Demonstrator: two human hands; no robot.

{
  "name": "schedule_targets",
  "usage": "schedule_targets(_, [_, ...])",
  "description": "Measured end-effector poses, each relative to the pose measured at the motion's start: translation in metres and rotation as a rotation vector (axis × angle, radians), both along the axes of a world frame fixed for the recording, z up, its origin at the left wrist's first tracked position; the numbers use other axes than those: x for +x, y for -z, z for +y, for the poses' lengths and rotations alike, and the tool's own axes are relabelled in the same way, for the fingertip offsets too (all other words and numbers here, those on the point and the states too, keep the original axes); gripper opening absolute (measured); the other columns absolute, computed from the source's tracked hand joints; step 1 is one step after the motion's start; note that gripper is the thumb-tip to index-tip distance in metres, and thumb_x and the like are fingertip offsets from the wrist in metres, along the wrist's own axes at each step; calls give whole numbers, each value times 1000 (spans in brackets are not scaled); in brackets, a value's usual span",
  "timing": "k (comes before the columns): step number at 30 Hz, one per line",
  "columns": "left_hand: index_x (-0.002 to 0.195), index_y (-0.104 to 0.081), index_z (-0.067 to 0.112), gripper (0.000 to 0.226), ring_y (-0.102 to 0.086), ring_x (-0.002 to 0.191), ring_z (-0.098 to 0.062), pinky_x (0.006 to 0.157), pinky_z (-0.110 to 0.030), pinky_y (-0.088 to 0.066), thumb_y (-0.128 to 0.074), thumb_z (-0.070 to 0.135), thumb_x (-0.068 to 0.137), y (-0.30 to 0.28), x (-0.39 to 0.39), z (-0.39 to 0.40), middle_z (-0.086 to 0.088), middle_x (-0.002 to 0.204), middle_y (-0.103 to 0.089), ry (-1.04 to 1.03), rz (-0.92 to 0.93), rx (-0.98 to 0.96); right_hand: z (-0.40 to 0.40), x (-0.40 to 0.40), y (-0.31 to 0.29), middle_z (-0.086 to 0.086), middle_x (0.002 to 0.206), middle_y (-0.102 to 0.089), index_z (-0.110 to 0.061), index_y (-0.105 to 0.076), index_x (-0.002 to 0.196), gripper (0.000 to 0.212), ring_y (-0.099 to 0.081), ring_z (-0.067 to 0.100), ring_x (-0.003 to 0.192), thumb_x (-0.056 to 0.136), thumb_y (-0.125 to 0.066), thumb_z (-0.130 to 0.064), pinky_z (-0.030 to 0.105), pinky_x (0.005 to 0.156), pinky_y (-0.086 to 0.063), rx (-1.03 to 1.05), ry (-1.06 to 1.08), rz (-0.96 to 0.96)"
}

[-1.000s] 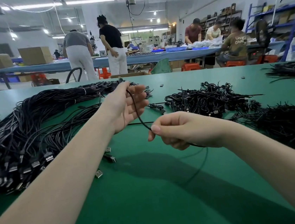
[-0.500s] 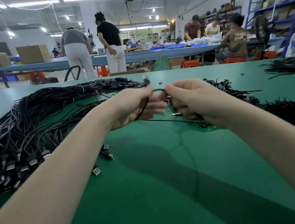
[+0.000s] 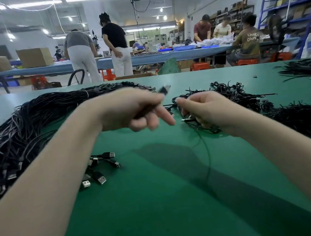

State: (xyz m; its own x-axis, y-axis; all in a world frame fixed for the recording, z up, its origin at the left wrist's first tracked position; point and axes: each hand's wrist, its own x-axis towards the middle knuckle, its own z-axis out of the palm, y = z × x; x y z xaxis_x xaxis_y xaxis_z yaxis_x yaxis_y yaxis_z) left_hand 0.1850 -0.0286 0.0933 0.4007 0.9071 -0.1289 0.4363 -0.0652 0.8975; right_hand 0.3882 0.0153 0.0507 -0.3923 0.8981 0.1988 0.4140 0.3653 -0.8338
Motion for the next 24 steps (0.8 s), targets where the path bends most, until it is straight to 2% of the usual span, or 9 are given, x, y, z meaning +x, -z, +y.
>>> schedule_targets(2, [98,-67,11,49,-62,52,-10,45,-18,-40,-28,38,103,13,15,5,-2,76,-73,-133,126,38,-4,-5,-9,-14,46,-41,-21,-65,76,33,-32,9,42,96,-49,-43,21,43,-28,-2,-92,85])
schedule_targets(6, [102,-63,11,43,-70,73,-8,64,-20,-55,-27,36,105,7,23,13,2,81,-74,-385,-609,156,-14,-24,0,-9,53,-38,-21,-58,93,27,-27,8,43,104,-36,-30,21,45,-24,-244,-347,321])
schedule_targets(10, [88,-72,12,50,-66,65,-9,58,-18,-52,-30,34,105,-13,11,4,4,72,-69,-241,-1086,112,-10,-21,30,-6,61,-33,-24,-66,95,30,-28,10,51,101,-39,-36,20,49,-28,-480,-490,141])
schedule_targets(13, [64,-65,21,45,-44,42,-3,45,-15,-35,-40,33,100,-18,-2,-4,11,49,-44,-53,-931,16,0,-11,35,-5,60,-30,-17,-64,89,35,-24,10,49,96,-46,-46,22,46,-24,-412,-260,4])
schedule_targets(15, [64,-61,19,40,-34,36,-4,43,-15,-26,-43,34,96,-9,-5,-2,9,45,-39,17,-519,18,5,-3,25,-6,54,-37,-16,-64,80,40,-26,10,45,90,-52,-53,22,42,-26,-202,-14,-56])
schedule_targets(18, [88,-68,11,44,-51,42,-9,42,-17,-34,-33,33,103,13,9,7,1,58,-65,-81,106,92,6,-1,2,-12,41,-39,-20,-61,68,38,-32,7,38,92,-53,-49,22,42,-28,42,104,15])
schedule_targets(20, [98,-66,15,44,-67,63,-9,55,-18,-46,-28,36,105,23,20,14,3,78,-74,-211,63,129,-1,-9,-10,-14,42,-40,-21,-63,71,38,-33,6,37,98,-46,-41,22,42,-28,72,37,88])
schedule_targets(22, [103,-64,17,41,-69,79,-7,70,-20,-52,-29,38,105,26,24,19,6,83,-74,-324,-221,116,-12,-19,-12,-14,47,-42,-21,-63,78,35,-37,7,40,102,-39,-32,22,43,-31,13,-115,127])
schedule_targets(24, [110,-62,13,40,-68,87,-7,70,-18,-55,-31,38,104,22,23,22,4,92,-74,-350,-520,81,-20,-28,-6,-9,53,-47,-20,-62,82,33,-44,9,46,103,-37,-26,21,47,-39,-80,-256,163])
